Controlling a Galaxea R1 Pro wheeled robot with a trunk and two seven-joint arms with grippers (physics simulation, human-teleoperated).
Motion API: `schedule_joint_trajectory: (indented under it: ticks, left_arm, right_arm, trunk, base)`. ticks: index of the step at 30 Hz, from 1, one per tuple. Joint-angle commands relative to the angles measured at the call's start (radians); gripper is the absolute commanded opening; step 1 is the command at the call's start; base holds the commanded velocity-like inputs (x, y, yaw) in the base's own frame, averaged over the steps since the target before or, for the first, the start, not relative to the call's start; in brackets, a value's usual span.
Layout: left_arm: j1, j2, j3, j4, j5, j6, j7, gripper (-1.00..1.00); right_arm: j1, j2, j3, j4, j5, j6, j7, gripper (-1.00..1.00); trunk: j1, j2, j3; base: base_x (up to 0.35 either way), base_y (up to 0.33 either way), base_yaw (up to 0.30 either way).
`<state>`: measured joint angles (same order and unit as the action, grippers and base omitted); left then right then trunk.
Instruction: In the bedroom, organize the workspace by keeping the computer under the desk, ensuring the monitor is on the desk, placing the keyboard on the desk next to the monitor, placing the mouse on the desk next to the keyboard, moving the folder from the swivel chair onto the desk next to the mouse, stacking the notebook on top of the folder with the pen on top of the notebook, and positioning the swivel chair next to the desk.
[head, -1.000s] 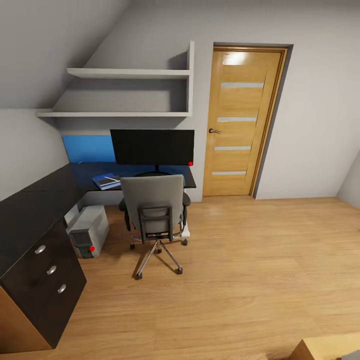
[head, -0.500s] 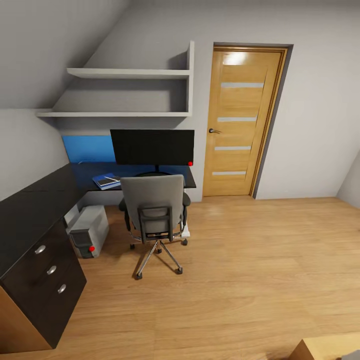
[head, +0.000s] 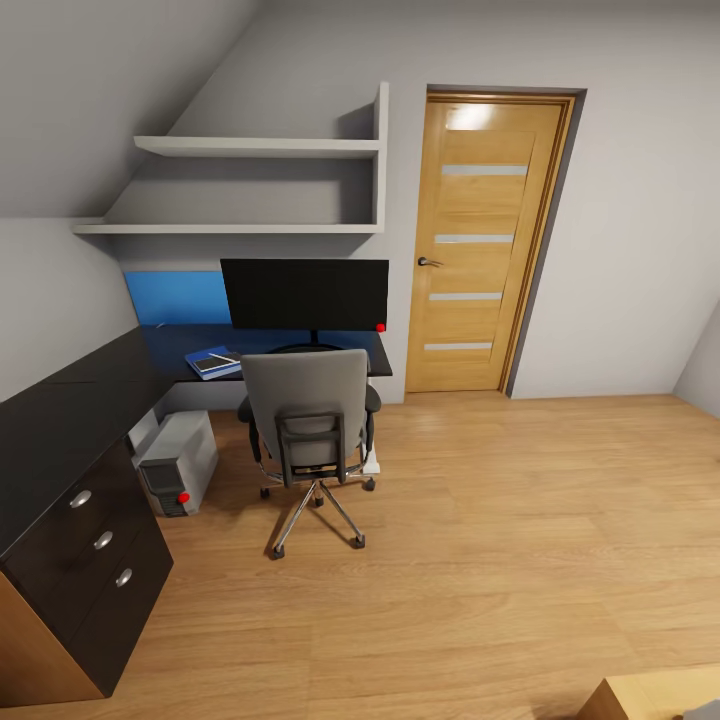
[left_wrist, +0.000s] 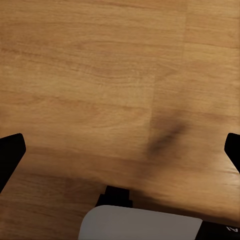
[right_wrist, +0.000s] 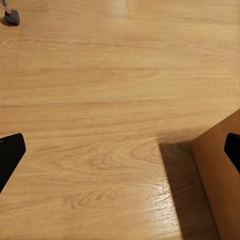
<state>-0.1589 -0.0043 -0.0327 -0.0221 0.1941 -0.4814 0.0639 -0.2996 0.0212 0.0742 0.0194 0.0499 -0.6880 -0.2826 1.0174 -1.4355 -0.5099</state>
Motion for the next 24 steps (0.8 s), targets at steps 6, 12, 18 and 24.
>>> schedule_joint_trajectory:
  ticks: [6, 12, 18, 24]
  left_arm:
    - [-0.001, 0.000, -0.004, 0.001, 0.003, -0.003, 0.004, 1.00]
    - [-0.001, 0.000, -0.004, 0.001, 0.003, -0.003, 0.004, 1.00]
    - [-0.001, 0.000, -0.004, 0.001, 0.004, -0.003, 0.004, 1.00]
    - [-0.001, 0.000, -0.004, 0.001, 0.003, -0.003, 0.004, 1.00]
  right_arm:
    - [-0.001, 0.000, 0.007, 0.002, 0.005, -0.001, -0.010, 1.00]
    - [-0.001, 0.000, 0.007, 0.002, 0.005, -0.001, -0.010, 1.00]
    - [-0.001, 0.000, 0.007, 0.002, 0.005, -0.001, -0.010, 1.00]
    - [-0.001, 0.000, 0.007, 0.002, 0.005, -0.001, -0.010, 1.00]
  trunk:
    - [0.000, -0.001, -0.001]
    - [0.000, -0.001, -0.001]
    - [0.000, -0.001, -0.001]
    - [0.000, -0.001, -0.001]
  base:
    - [0.000, 0.000, 0.000]
    - [0.000, 0.000, 0.000]
    - [0.000, 0.000, 0.000]
    - [0.000, 0.000, 0.000]
